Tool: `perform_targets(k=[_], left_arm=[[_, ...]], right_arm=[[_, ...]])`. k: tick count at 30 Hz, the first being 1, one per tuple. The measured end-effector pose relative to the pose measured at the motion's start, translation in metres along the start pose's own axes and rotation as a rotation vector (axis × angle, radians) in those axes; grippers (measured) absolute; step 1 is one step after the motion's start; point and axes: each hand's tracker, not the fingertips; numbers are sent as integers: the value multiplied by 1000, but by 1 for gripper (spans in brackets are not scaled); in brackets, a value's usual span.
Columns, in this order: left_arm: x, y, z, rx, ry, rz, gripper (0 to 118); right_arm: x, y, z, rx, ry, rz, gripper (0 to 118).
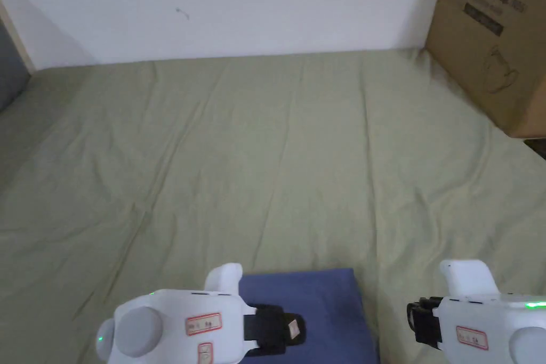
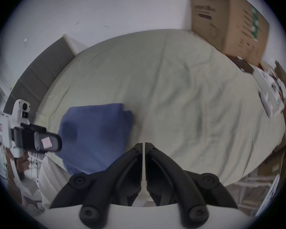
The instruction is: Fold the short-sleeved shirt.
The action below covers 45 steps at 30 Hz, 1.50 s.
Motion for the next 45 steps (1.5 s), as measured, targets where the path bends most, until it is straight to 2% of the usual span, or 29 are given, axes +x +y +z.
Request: perform_targets(k=[4,8,10,11,13,14,15,24,25,26,27,28,29,31,32,34,38,43,45], left_arm=[[-55,-9,51,93,36,142,0],[-88,-18,69,82,52,185,2],[-98,-22,69,76,66,199,22],[-103,-23,68,77,66,208,37],[-112,-24,60,63,26,248,93],[-115,-24,53,42,9,268,110],[-116,-23,46,27,-16,279,118],[-131,11,-18,14,-233,383,117],[-131,13,-24,-4,-247,394,106],[-129,15,-28,-16,-246,389,77],[-124,15,-29,-15,-226,380,36],[-119,14,-30,-45,1,306,29],[-121,11,-32,-69,57,233,28],[-131,10,-23,-21,-155,361,26],[-132,11,-20,-22,-171,395,25],[-130,11,-11,-15,-106,324,25],[-134,18,22,-9,-48,278,25],[-150,39,108,29,152,193,24],[-160,50,151,40,298,153,24]], right_arm=[[-50,17,-17,-17,57,105,3],[-85,20,-55,-85,62,212,3],[-92,15,-81,-152,20,216,3],[-91,12,-92,-163,14,210,3],[-89,9,-104,-192,6,167,3],[-87,9,-104,-183,14,151,3],[-87,12,-100,-181,17,144,3],[-81,15,-98,-186,35,110,3],[-82,15,-98,-186,34,111,3],[-82,15,-97,-186,34,112,3],[-82,15,-97,-186,35,110,3],[-82,16,-95,-185,33,105,3],[-81,17,-93,-181,42,95,3],[-81,20,-87,-175,71,61,3],[-82,21,-84,-170,71,65,3],[-85,24,-78,-147,67,68,3],[-91,32,-65,-110,90,67,3],[-101,36,-58,-77,82,115,3],[-102,37,-59,-77,84,122,3]])
